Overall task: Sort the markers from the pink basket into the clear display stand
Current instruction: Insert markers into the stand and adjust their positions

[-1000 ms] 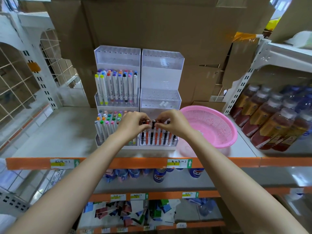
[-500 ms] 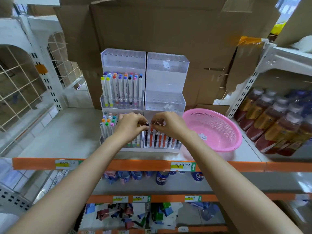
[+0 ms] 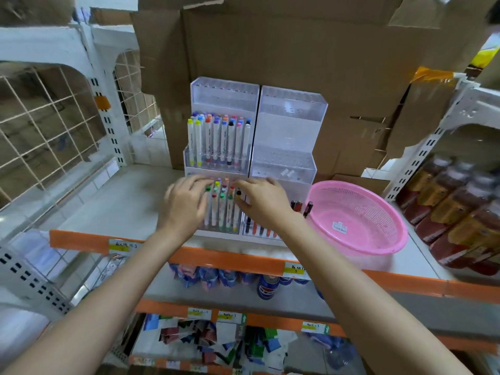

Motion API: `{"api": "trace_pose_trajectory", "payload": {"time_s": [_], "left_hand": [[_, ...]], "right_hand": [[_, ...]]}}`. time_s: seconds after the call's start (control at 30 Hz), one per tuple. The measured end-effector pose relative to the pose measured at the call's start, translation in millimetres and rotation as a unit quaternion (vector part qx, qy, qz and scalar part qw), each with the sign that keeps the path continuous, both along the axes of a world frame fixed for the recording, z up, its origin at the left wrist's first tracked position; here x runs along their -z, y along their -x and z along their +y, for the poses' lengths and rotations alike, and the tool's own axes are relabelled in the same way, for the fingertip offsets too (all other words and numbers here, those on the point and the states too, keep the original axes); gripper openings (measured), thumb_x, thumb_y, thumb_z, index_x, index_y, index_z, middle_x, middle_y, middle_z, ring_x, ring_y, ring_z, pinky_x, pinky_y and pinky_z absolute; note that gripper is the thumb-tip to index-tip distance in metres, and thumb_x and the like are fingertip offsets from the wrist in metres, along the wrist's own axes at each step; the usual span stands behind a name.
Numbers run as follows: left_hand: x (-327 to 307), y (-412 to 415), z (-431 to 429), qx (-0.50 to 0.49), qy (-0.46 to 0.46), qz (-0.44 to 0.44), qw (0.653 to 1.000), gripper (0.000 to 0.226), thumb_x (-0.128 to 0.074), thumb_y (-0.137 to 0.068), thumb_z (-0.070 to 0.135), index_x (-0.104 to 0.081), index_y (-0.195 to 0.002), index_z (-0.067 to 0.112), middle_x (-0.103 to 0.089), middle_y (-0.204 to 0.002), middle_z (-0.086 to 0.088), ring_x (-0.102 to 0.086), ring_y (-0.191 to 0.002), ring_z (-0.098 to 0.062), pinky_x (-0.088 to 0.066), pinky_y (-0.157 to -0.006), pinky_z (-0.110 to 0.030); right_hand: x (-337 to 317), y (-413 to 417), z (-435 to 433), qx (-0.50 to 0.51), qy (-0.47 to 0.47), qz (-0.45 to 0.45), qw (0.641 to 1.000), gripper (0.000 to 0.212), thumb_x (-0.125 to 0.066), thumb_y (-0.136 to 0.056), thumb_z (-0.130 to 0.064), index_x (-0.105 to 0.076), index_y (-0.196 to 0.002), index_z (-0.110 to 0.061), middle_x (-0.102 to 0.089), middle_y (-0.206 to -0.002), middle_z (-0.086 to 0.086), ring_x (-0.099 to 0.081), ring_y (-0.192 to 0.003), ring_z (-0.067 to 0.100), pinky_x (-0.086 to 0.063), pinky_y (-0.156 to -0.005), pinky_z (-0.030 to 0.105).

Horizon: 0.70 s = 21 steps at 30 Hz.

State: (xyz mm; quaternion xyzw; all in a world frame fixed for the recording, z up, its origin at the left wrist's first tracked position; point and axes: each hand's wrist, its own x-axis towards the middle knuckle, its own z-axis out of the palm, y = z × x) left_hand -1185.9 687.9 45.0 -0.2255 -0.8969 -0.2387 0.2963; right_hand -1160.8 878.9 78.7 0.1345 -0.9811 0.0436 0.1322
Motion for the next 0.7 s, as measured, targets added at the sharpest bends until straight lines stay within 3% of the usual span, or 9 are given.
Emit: {"api": "trace_pose_trajectory", "payload": {"time_s": [0.13, 0.27, 0.4, 0.7], "left_hand": [[4.4, 7.7, -26.0, 0.002, -0.022, -0.021, 1.000, 0.022, -0.068, -0.084, 0.006, -0.069, -0.106, 0.007, -0.063, -0.101, -0.012, -0.056, -0.094, -0.032, -0.046, -0.081, -0.039], [-5.3, 19.3, -32.8, 0.089, -0.010, -0.053, 0.995, 0.014, -0.074, -0.079, 0.008, -0.073, -0.094, 0.008, -0.064, -0.089, -0.010, -0.057, -0.086, -0.026, -0.041, -0.075, -0.030], [-8.1, 30.5, -39.7, 0.146, 0.017, -0.059, 0.987, 0.016, -0.077, -0.075, 0.008, -0.076, -0.091, 0.010, -0.065, -0.085, -0.007, -0.056, -0.082, -0.025, -0.037, -0.069, -0.026], [-12.0, 51.5, -48.7, 0.219, -0.046, -0.128, 0.966, 0.016, -0.080, -0.071, 0.006, -0.076, -0.086, 0.004, -0.066, -0.080, -0.010, -0.061, -0.072, -0.019, -0.041, -0.069, -0.019]], "right_hand": [[2.1, 0.9, -14.5, 0.005, 0.018, 0.018, 1.000, 0.029, -0.056, -0.094, -0.028, -0.061, -0.123, -0.023, -0.060, -0.130, -0.002, -0.053, -0.118, 0.024, -0.032, -0.103, 0.041], [-2.8, 7.2, -26.6, 0.006, 0.030, 0.017, 0.999, 0.018, -0.061, -0.092, -0.026, -0.069, -0.108, -0.022, -0.065, -0.114, -0.001, -0.057, -0.106, 0.023, -0.041, -0.087, 0.036], [-8.3, 12.5, -41.4, 0.029, 0.013, -0.008, 0.999, 0.016, -0.063, -0.091, -0.026, -0.068, -0.106, -0.026, -0.067, -0.105, -0.004, -0.061, -0.097, 0.020, -0.049, -0.069, 0.031], [-17.1, 12.2, -54.3, 0.090, 0.049, -0.084, 0.991, 0.022, -0.069, -0.086, -0.011, -0.073, -0.105, -0.023, -0.072, -0.103, -0.002, -0.065, -0.095, 0.017, -0.055, -0.076, 0.034]]}}
